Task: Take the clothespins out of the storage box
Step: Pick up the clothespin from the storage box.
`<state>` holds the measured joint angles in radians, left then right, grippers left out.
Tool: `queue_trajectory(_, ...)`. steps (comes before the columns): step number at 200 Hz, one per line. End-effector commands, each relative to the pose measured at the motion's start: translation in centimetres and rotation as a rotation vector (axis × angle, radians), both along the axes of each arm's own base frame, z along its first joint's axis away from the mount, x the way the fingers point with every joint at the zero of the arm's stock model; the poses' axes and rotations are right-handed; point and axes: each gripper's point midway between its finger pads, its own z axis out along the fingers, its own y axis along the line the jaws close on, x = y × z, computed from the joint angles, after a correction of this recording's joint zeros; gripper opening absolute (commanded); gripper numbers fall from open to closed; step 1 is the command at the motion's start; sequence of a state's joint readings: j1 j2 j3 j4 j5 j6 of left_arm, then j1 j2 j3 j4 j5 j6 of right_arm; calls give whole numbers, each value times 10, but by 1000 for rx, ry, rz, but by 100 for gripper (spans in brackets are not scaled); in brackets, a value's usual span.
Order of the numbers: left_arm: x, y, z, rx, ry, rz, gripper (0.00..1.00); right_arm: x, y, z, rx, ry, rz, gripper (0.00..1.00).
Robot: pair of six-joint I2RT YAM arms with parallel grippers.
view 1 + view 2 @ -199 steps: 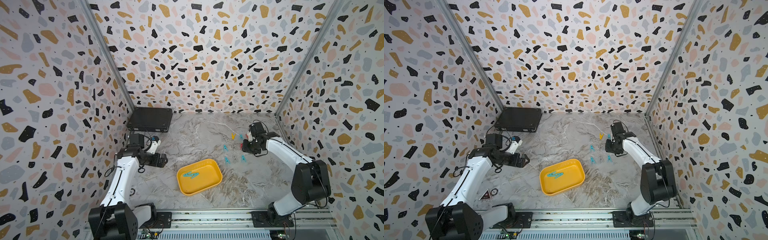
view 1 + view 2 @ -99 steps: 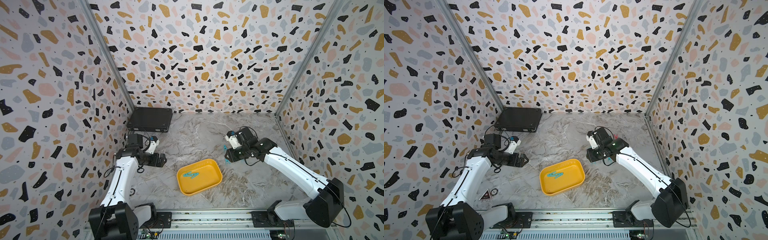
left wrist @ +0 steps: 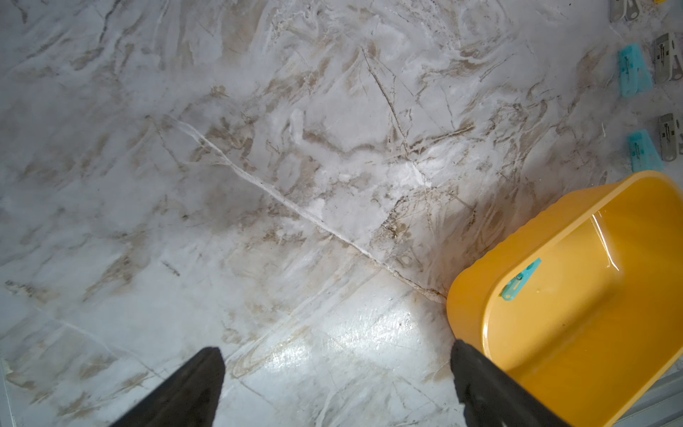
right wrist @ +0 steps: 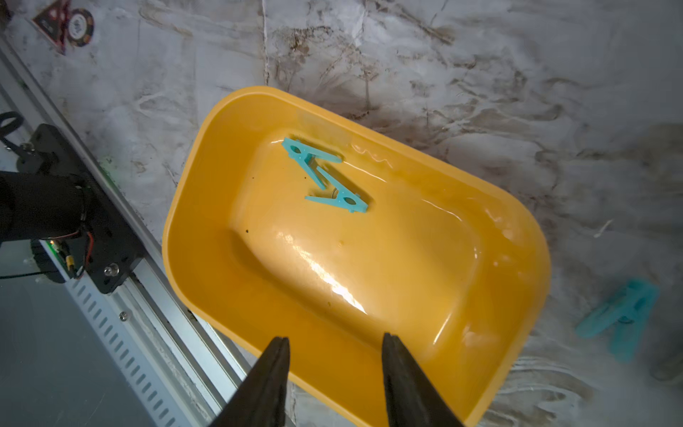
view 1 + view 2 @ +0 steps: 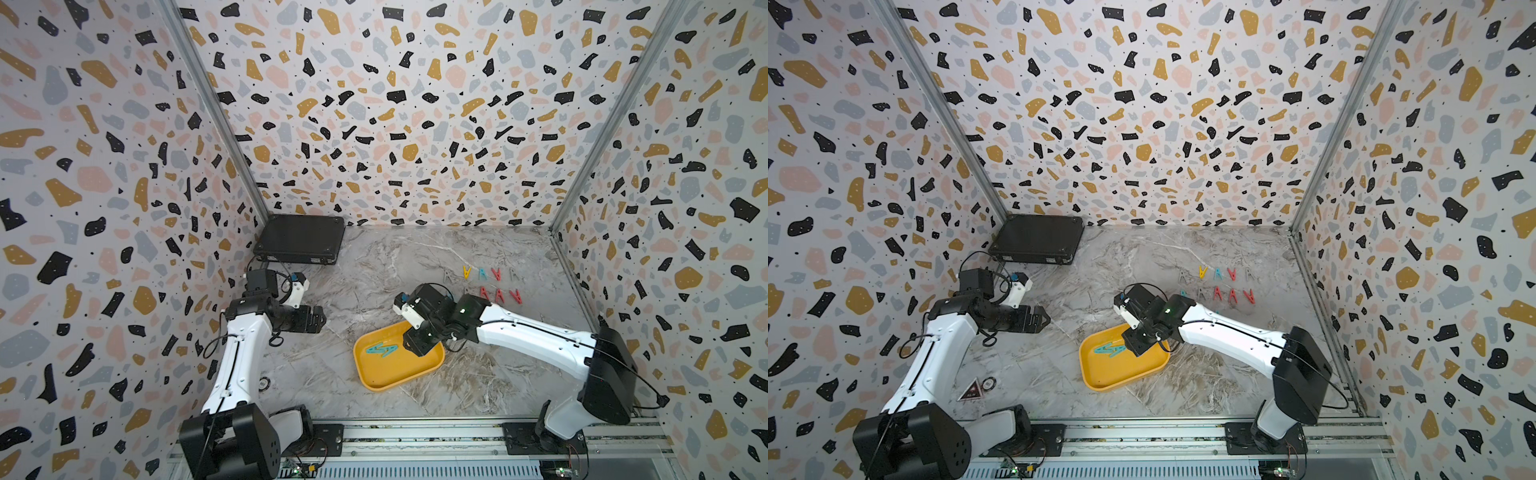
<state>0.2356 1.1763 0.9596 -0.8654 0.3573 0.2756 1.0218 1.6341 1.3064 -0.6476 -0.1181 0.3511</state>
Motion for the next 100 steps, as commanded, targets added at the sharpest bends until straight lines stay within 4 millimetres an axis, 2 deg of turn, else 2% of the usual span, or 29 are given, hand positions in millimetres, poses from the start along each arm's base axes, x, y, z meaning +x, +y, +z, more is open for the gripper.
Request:
queue_trajectory(1,1,2,-1,1,-6,6,100,9,14,4,17,9,-124,47)
queue_trajectory(29,2,6,-1,20,-10,23,100,13,19,-10,-12,12,-241,49)
queue_trajectory(31,2,6,-1,22,-10,24,100,5,24,-12,-13,16,-228,49)
queue_trajectory(34,3,7,-1,26,-9,27,100,2,26,-14,-15,21,-237,49)
queue_trajectory(60,3,10,-1,43,-12,39,100,5,34,-29,-33,55,-314,48)
queue_trajectory(100,4,9,1,39,-21,36,100,10,49,-38,-17,91,-432,46)
